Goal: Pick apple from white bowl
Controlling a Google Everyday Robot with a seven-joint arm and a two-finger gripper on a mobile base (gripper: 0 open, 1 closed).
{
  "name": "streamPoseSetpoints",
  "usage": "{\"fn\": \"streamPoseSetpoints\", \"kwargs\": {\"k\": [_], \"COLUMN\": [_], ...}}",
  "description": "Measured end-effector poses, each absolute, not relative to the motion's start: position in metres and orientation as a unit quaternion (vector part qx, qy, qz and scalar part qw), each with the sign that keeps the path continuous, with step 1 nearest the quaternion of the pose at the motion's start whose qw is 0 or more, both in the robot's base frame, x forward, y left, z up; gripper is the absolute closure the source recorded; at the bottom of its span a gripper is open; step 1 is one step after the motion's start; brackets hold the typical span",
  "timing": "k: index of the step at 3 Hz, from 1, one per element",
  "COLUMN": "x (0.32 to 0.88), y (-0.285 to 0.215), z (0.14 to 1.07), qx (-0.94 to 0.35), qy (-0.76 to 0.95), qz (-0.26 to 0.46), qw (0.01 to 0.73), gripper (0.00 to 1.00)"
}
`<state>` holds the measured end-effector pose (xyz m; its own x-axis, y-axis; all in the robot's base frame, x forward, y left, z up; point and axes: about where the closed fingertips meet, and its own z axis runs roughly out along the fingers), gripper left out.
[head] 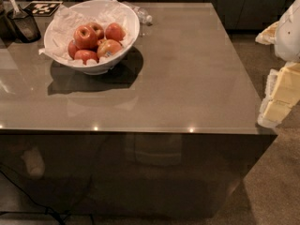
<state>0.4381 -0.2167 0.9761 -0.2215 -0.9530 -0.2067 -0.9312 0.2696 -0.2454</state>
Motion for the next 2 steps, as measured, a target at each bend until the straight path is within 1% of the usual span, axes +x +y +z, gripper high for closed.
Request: {"fn": "streamPoseSetpoints", "kwargs": {"k": [2], "x": [0.4401], "y": [-0.2092], "z": [0.9834], "qx": [-0.609], "qy": [0.775], "qz": [-0.039], "qw": [0.162], "gripper": [0.0]}}
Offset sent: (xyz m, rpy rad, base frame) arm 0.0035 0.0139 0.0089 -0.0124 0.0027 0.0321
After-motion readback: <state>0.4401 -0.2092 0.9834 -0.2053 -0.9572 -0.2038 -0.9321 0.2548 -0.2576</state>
